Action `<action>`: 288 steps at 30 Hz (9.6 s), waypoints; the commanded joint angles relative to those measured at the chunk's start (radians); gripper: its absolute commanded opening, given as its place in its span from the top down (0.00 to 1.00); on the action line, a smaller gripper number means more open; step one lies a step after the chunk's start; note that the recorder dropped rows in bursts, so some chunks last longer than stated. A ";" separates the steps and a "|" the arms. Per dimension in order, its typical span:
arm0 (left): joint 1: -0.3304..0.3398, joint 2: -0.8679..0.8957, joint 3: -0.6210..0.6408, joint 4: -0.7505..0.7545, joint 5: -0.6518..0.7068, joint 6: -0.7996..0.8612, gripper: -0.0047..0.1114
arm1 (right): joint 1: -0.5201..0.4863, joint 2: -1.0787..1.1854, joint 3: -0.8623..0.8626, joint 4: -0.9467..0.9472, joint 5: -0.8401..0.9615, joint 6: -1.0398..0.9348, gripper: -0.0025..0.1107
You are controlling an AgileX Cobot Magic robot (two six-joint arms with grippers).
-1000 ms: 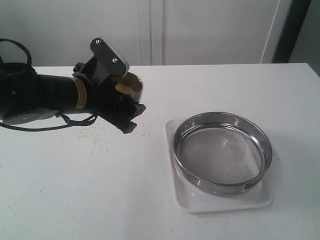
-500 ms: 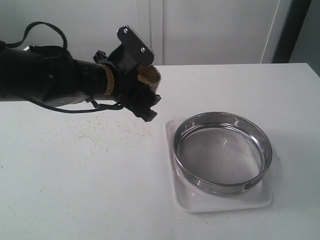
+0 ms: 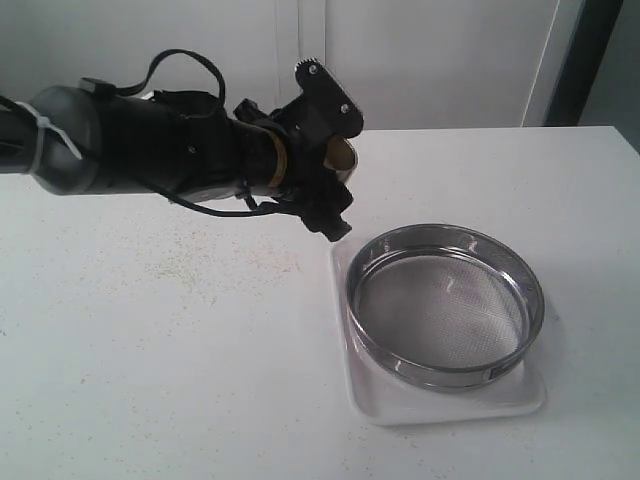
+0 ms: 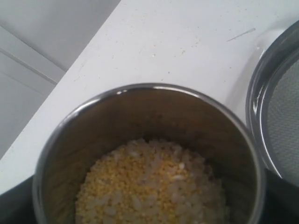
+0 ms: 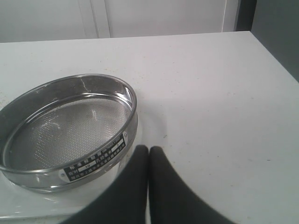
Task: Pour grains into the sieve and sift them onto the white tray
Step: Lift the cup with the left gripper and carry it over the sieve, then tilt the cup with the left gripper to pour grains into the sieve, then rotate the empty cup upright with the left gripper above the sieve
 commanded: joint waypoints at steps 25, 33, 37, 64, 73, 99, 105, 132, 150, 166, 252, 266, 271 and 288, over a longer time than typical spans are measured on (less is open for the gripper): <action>-0.121 0.107 -0.105 0.324 0.124 0.073 0.96 | 0.004 -0.005 0.005 -0.001 -0.010 0.003 0.98; -0.163 0.114 -0.117 0.501 0.152 0.073 0.96 | 0.004 -0.005 0.005 -0.001 -0.009 0.003 0.98; -0.164 0.114 -0.117 0.559 0.159 0.073 0.96 | 0.004 -0.005 0.005 -0.001 -0.009 0.022 0.98; -0.238 0.201 -0.117 0.800 0.268 0.073 0.96 | 0.004 -0.005 0.005 -0.001 -0.009 0.031 0.98; -0.266 0.201 -0.117 0.800 0.319 0.207 0.96 | 0.004 -0.005 0.005 -0.001 -0.009 0.031 0.98; -0.304 0.203 -0.117 0.800 0.374 0.207 0.96 | 0.004 -0.005 0.005 -0.001 -0.009 0.031 0.98; -0.304 0.224 -0.115 0.788 0.454 0.255 0.96 | 0.004 -0.005 0.005 -0.001 -0.009 0.031 0.98; -0.292 0.236 -0.115 0.788 0.446 0.253 0.96 | 0.004 -0.005 0.005 -0.001 -0.009 0.031 0.98; -0.306 0.236 -0.115 0.800 0.377 0.316 0.96 | 0.004 -0.005 0.005 -0.001 -0.009 0.031 0.98; -0.304 0.236 -0.117 0.800 0.443 0.563 0.96 | 0.004 -0.005 0.005 -0.001 -0.009 0.031 0.98; -0.407 0.233 -0.117 0.800 0.763 0.283 0.96 | 0.004 -0.005 0.005 -0.001 -0.009 0.049 0.98; -0.407 0.145 -0.117 0.672 0.764 0.115 0.96 | 0.004 -0.005 0.005 -0.001 -0.009 0.049 0.98; -0.403 0.118 -0.117 0.575 0.708 0.115 0.96 | 0.004 -0.005 0.005 -0.001 -0.009 0.049 0.98; -0.253 -0.005 -0.117 0.094 0.347 0.111 0.96 | 0.004 -0.005 0.005 -0.001 -0.009 0.049 0.98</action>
